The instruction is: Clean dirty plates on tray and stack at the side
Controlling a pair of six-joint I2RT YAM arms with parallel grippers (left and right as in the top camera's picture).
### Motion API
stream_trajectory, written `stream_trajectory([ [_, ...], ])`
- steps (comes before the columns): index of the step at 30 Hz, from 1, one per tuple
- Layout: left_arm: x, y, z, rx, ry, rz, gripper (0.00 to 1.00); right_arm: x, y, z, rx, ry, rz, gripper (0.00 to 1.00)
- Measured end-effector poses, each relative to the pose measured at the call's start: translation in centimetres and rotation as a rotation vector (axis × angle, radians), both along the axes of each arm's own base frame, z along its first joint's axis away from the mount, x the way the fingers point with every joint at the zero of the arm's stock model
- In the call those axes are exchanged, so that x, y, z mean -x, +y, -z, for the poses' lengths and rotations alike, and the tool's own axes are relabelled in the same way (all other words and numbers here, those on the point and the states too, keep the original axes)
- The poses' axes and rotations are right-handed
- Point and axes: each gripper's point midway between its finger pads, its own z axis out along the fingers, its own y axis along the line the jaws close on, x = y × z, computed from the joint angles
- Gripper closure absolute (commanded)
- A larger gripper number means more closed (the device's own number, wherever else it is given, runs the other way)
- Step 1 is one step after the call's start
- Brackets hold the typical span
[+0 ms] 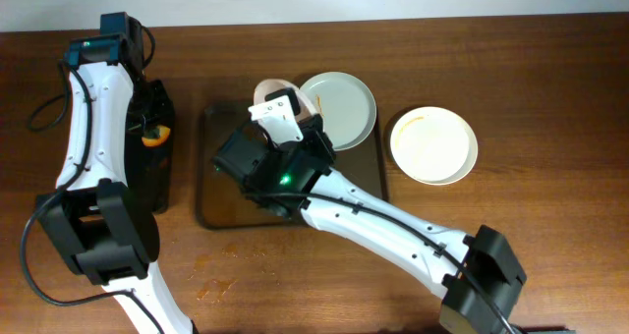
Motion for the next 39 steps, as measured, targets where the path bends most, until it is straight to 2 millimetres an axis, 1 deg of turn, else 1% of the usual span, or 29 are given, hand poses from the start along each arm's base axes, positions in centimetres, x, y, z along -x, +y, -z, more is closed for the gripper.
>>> stream_trajectory([
  [2,0.0,0.0,0.0,0.0,0.0,0.0,0.99,0.5,0.8,-1.4,0.008,-0.083,0.005,0.96],
  [5,0.0,0.0,0.0,0.0,0.0,0.0,0.99,1.2,2.1,-2.5,-0.012,-0.151,-0.002,0.96],
  [7,0.0,0.0,0.0,0.0,0.0,0.0,1.0,1.2,2.3,-2.3,-0.08,-0.162,0.012,0.96],
  [9,0.0,0.0,0.0,0.0,0.0,0.0,1.0,1.1,2.9,-1.0,-0.179,-0.113,0.005,0.96],
  [11,0.0,0.0,0.0,0.0,0.0,0.0,1.0,0.8,3.9,1.5,-0.311,0.018,-0.02,0.96],
  [12,0.0,0.0,0.0,0.001,0.0,0.0,0.99,0.6,4.2,3.3,-0.377,0.11,-0.024,0.96],
  [13,0.0,0.0,0.0,0.001,0.0,0.0,0.99,0.1,4.3,5.6,-0.444,0.217,-0.018,0.96],
  [16,0.0,0.0,0.0,0.001,0.0,0.0,0.99,-0.6,4.2,11.0,-0.559,0.457,0.01,0.96],
  [18,0.0,0.0,0.0,0.001,-0.001,-0.003,0.99,-0.4,4.1,14.6,-0.634,0.625,0.034,0.96],
  [20,0.0,0.0,0.0,0.001,-0.001,-0.003,1.0,0.3,4.4,17.1,-0.688,0.754,0.047,0.96],
  [22,0.0,0.0,0.0,0.001,-0.001,-0.003,0.99,1.5,5.1,19.0,-0.727,0.864,0.049,0.95],
  [23,0.0,0.0,0.0,0.001,-0.001,-0.003,0.99,1.9,5.5,19.5,-0.741,0.897,0.045,0.85],
  [25,0.0,0.0,0.0,0.001,-0.001,-0.003,0.99,2.2,6.1,19.6,-0.758,0.922,0.016,0.8],
  [26,0.0,0.0,0.0,0.001,-0.001,-0.003,1.0,2.1,6.5,19.5,-0.765,0.927,-0.008,0.78],
  [27,0.0,0.0,0.0,0.001,-0.001,-0.003,0.99,2.1,6.8,19.4,-0.768,0.933,-0.039,0.75],
  [29,0.0,0.0,0.0,0.001,-0.001,-0.003,1.0,1.8,7.5,19.1,-0.764,0.934,-0.108,0.73],
  [31,0.0,0.0,0.0,0.001,-0.001,-0.003,1.0,1.5,7.7,19.0,-0.752,0.931,-0.155,0.71],
  [33,-0.1,-0.2,0.0,0.01,-0.003,-0.002,0.99,0.4,8.0,18.6,-0.746,0.911,-0.244,0.7],
  [35,-0.3,-0.3,0.0,0.015,-0.011,0.0,0.99,-0.9,7.3,18.6,-0.744,0.897,-0.28,0.7],
  [36,-0.3,-0.4,0.0,0.015,-0.014,0.002,1.0,-1.6,6.8,18.9,-0.753,0.893,-0.282,0.7],
  [37,-0.4,-0.5,0.0,0.017,-0.014,0.006,0.99,-2.3,6.6,19.7,-0.785,0.911,-0.291,0.7],
  [39,-0.4,-0.8,0.0,0.018,-0.016,0.012,1.0,-2.5,6.5,20.6,-0.812,0.936,-0.299,0.7],
])
